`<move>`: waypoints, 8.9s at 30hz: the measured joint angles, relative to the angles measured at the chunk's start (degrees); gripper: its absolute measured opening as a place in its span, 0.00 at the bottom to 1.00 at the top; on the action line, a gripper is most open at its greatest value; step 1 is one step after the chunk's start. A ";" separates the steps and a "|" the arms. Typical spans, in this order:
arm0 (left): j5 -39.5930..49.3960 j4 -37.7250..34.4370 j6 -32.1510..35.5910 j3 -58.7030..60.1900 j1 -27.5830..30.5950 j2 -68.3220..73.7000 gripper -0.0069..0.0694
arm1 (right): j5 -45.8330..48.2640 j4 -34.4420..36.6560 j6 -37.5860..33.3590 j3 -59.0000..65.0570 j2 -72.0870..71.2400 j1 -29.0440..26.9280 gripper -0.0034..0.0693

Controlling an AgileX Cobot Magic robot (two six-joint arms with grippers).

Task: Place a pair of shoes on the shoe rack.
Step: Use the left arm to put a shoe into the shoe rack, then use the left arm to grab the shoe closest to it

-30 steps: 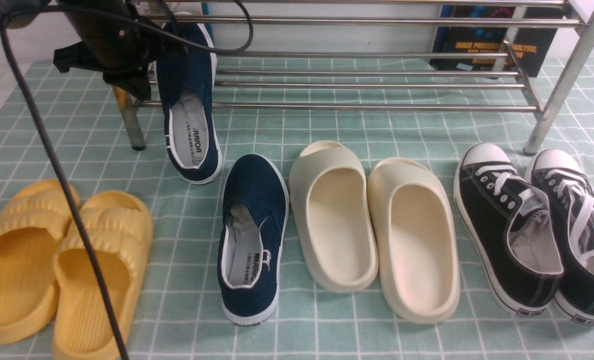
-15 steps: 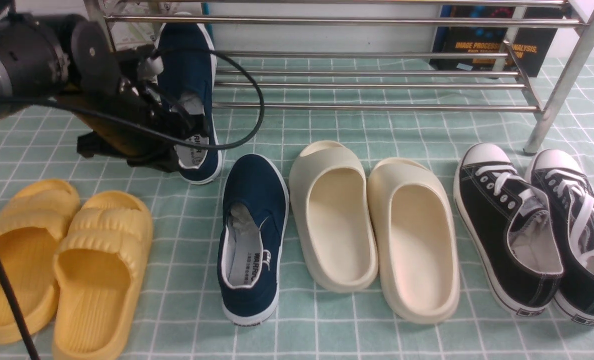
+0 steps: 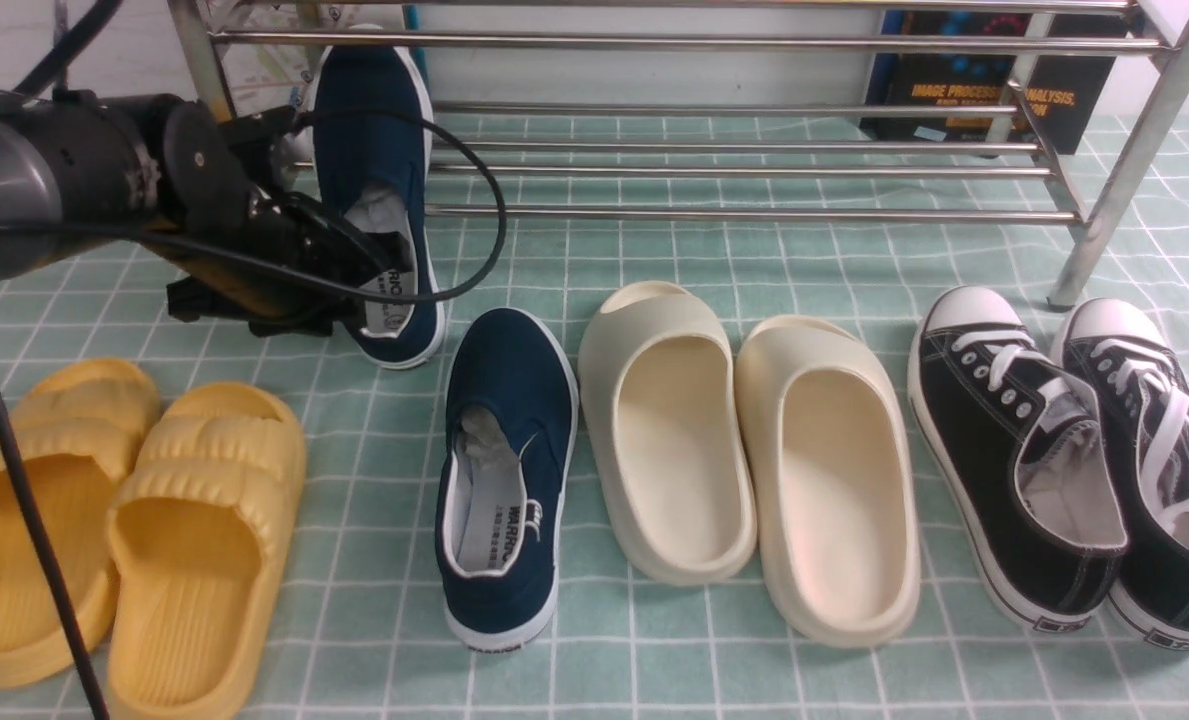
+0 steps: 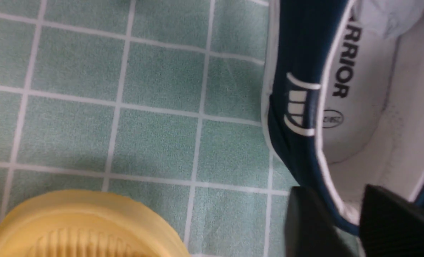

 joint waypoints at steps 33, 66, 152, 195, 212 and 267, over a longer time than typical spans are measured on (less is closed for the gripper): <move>17.89 3.20 -8.21 -23.59 0.53 5.05 0.10 | 0.00 0.00 0.00 0.00 0.00 0.00 0.38; 29.45 8.93 -21.55 -33.02 1.15 10.42 0.10 | 0.00 0.00 0.00 0.00 0.00 0.00 0.38; 15.51 5.28 -2.55 -21.43 -0.74 9.90 0.07 | 0.00 0.00 0.00 0.00 0.00 0.00 0.38; 39.99 9.37 -2.77 -18.11 -10.19 -4.80 0.52 | 0.00 0.00 0.00 0.00 0.00 0.00 0.38; 20.19 5.08 -13.22 13.33 -18.83 -11.26 0.40 | 0.00 0.00 0.00 0.00 0.00 0.00 0.38; 20.65 2.58 -12.38 10.96 -18.71 -10.57 0.10 | 0.00 0.00 0.00 0.00 0.00 0.00 0.38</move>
